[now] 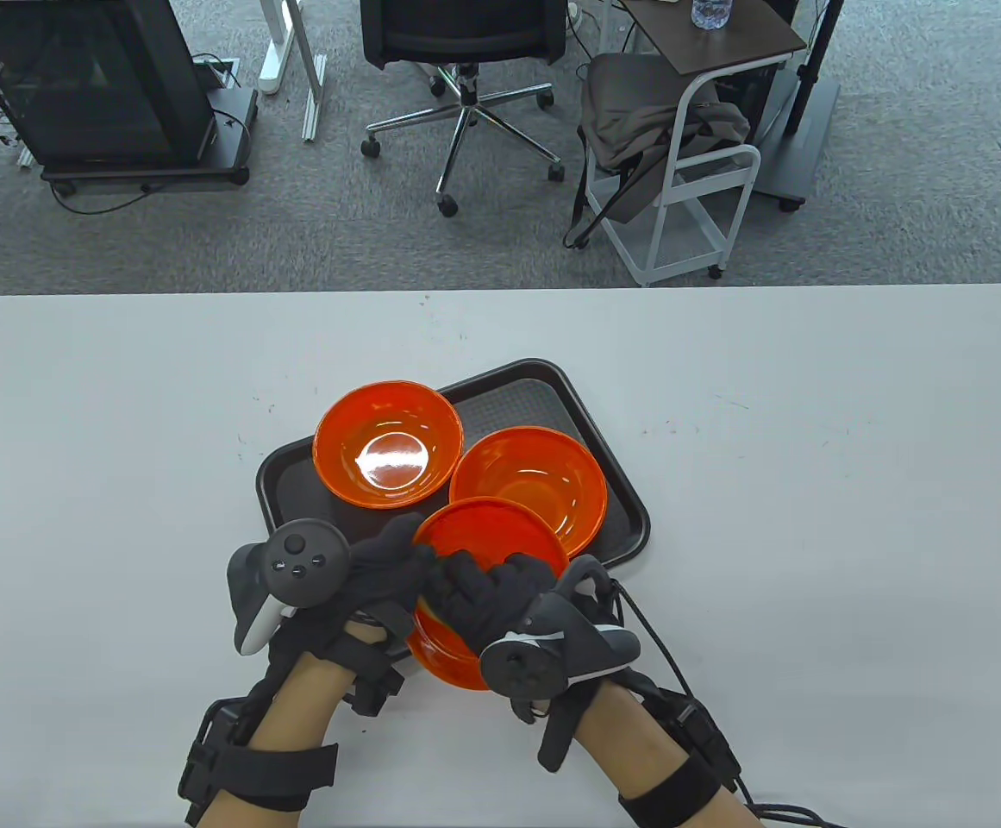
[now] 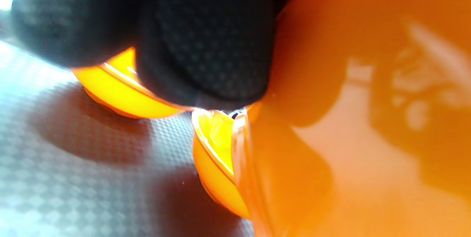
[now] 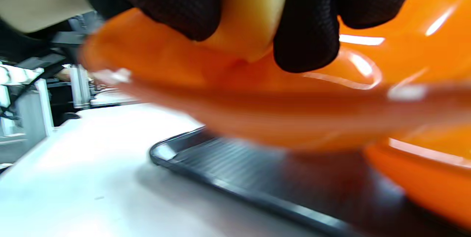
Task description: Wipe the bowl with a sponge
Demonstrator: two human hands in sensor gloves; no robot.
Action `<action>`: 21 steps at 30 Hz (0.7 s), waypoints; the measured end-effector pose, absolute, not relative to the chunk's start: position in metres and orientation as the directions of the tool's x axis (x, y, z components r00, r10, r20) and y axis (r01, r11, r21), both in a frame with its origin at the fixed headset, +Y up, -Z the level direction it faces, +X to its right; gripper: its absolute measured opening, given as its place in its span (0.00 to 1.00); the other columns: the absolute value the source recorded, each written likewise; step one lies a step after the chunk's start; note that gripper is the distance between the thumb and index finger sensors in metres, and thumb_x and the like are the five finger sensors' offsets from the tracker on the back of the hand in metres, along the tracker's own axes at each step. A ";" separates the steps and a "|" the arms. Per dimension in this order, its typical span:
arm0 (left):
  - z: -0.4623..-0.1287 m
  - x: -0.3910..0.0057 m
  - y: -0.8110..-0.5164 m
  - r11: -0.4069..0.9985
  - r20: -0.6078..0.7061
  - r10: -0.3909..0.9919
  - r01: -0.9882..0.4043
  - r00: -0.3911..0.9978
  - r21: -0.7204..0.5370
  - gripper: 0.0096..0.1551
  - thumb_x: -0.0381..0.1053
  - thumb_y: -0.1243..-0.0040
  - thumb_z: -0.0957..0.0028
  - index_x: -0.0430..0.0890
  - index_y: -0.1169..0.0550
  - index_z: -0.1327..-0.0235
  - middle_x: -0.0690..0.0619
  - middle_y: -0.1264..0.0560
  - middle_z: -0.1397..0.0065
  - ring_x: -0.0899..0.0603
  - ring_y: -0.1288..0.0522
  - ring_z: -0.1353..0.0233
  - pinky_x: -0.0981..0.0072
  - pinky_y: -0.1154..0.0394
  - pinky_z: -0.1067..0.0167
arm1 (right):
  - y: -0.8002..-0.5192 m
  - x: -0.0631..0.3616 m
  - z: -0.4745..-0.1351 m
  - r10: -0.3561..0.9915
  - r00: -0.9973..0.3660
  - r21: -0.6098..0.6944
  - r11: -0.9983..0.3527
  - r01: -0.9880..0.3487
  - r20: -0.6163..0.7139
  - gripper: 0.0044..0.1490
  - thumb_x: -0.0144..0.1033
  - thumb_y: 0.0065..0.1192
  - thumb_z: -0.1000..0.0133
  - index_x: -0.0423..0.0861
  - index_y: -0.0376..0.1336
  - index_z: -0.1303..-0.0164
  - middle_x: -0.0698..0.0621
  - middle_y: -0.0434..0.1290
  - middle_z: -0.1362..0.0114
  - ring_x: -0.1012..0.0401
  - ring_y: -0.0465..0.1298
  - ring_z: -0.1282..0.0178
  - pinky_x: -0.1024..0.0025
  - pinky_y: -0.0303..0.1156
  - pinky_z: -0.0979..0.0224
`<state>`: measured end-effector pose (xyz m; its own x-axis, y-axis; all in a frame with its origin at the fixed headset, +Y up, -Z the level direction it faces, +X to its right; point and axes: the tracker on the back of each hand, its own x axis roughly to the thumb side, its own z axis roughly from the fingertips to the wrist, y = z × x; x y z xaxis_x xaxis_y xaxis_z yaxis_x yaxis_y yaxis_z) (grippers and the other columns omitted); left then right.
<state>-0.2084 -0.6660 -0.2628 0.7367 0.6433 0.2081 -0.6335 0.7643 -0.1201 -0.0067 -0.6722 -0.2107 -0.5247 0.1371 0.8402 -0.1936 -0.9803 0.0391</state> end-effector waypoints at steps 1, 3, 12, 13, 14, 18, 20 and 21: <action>-0.263 -0.212 -0.665 0.764 0.201 0.644 -0.637 0.738 -0.107 0.29 0.58 0.38 0.44 0.42 0.22 0.36 0.44 0.15 0.59 0.48 0.12 0.74 0.58 0.15 0.72 | -0.672 -0.009 -0.208 0.161 -0.511 0.070 -0.979 -0.192 0.844 0.37 0.33 0.64 0.43 0.41 0.52 0.27 0.30 0.60 0.23 0.40 0.77 0.39 0.35 0.67 0.35; -0.264 -0.217 -0.664 0.763 0.192 0.644 -0.639 0.741 -0.093 0.29 0.58 0.38 0.44 0.42 0.22 0.36 0.44 0.15 0.59 0.48 0.12 0.74 0.58 0.15 0.72 | -0.671 -0.012 -0.206 0.175 -0.507 0.104 -0.981 -0.164 0.844 0.35 0.32 0.63 0.43 0.41 0.54 0.28 0.30 0.62 0.23 0.39 0.77 0.39 0.34 0.67 0.35; -0.265 -0.231 -0.657 0.777 0.176 0.624 -0.627 0.761 -0.044 0.29 0.58 0.37 0.44 0.43 0.21 0.35 0.43 0.15 0.59 0.47 0.12 0.73 0.58 0.15 0.71 | -0.669 -0.012 -0.206 0.019 -0.654 0.094 -0.992 0.080 0.757 0.32 0.32 0.64 0.43 0.42 0.57 0.29 0.32 0.65 0.24 0.39 0.74 0.36 0.32 0.64 0.34; -0.265 -0.231 -0.657 0.778 0.175 0.623 -0.626 0.762 -0.045 0.29 0.57 0.37 0.44 0.43 0.21 0.35 0.43 0.15 0.59 0.47 0.12 0.73 0.58 0.15 0.71 | -0.669 -0.012 -0.206 -0.013 -0.668 0.081 -0.991 0.110 0.744 0.31 0.32 0.64 0.43 0.43 0.57 0.30 0.32 0.64 0.23 0.40 0.74 0.35 0.32 0.63 0.34; -0.265 -0.230 -0.658 0.778 0.176 0.624 -0.626 0.762 -0.049 0.29 0.57 0.37 0.44 0.43 0.21 0.35 0.43 0.15 0.59 0.47 0.12 0.73 0.58 0.15 0.71 | -0.668 -0.012 -0.205 -0.061 -0.687 0.061 -0.986 0.152 0.724 0.31 0.32 0.64 0.43 0.43 0.58 0.30 0.33 0.64 0.23 0.40 0.73 0.34 0.32 0.63 0.33; -0.264 -0.224 -0.657 0.788 0.189 0.614 -0.611 0.767 -0.079 0.29 0.57 0.37 0.44 0.43 0.21 0.36 0.43 0.15 0.60 0.47 0.12 0.74 0.58 0.15 0.72 | -0.666 -0.009 -0.206 -0.212 -0.738 -0.008 -0.963 0.270 0.640 0.31 0.33 0.64 0.43 0.43 0.58 0.30 0.33 0.64 0.22 0.39 0.72 0.34 0.33 0.62 0.33; -0.263 -0.221 -0.657 0.788 0.197 0.614 -0.607 0.764 -0.100 0.29 0.57 0.37 0.44 0.43 0.21 0.36 0.43 0.15 0.60 0.48 0.12 0.74 0.58 0.15 0.72 | -0.667 -0.005 -0.210 -0.236 -0.756 -0.028 -0.960 0.278 0.611 0.30 0.33 0.64 0.43 0.44 0.59 0.30 0.34 0.64 0.22 0.39 0.73 0.34 0.33 0.63 0.33; -0.262 -0.219 -0.657 0.788 0.198 0.614 -0.607 0.764 -0.102 0.29 0.57 0.37 0.44 0.42 0.21 0.36 0.43 0.15 0.61 0.48 0.12 0.75 0.58 0.15 0.73 | -0.667 -0.002 -0.212 -0.232 -0.766 -0.033 -0.963 0.266 0.599 0.31 0.33 0.64 0.43 0.44 0.59 0.30 0.34 0.65 0.22 0.39 0.73 0.35 0.34 0.64 0.34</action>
<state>-0.2185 -0.6567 -0.2624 0.7642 0.6138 0.1981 -0.6068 0.7883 -0.1021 -0.0022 -0.6673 -0.2125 -0.7661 -0.2319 0.5994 0.2660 -0.9634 -0.0327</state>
